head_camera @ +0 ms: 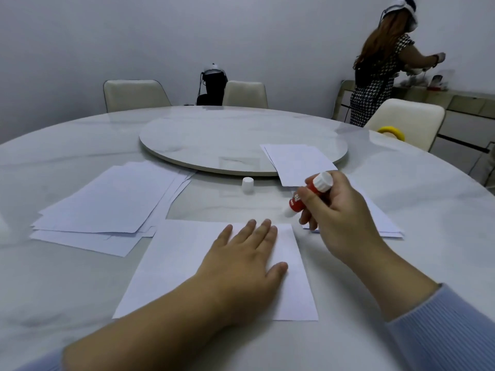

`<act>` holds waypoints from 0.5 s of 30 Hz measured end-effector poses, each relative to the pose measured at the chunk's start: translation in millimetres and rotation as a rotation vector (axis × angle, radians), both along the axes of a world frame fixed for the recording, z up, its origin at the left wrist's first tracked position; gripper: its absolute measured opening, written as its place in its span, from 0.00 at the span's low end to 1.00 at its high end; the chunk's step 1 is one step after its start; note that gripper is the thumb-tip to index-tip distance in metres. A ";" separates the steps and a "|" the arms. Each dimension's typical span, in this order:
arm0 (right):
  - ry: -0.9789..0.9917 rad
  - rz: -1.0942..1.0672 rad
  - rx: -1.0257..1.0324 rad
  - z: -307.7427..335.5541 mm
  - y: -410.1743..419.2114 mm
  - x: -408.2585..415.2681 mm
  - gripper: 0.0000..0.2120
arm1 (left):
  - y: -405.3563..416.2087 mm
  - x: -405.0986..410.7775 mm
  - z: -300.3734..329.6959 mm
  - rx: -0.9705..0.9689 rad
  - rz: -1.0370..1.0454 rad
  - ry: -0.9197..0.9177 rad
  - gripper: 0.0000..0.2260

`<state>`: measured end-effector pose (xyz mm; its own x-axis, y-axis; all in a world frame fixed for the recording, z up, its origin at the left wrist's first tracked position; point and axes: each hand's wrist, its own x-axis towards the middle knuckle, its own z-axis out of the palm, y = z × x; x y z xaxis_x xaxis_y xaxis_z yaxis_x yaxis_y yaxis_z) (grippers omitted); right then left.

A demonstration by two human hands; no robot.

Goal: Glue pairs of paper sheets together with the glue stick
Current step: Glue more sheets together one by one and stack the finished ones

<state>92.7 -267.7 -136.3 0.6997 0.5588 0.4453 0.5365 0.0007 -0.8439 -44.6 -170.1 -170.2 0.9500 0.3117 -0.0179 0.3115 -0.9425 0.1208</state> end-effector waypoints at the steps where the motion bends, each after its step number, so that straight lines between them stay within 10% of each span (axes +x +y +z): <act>1: -0.038 0.012 -0.037 -2.1 1.6 -0.9 0.05 | 0.5 -0.2 1.2 0.002 0.002 0.004 0.27; 15: -0.198 0.027 -0.291 -5.2 6.5 -3.8 0.06 | -0.8 0.7 5.4 -0.002 -0.003 0.022 0.25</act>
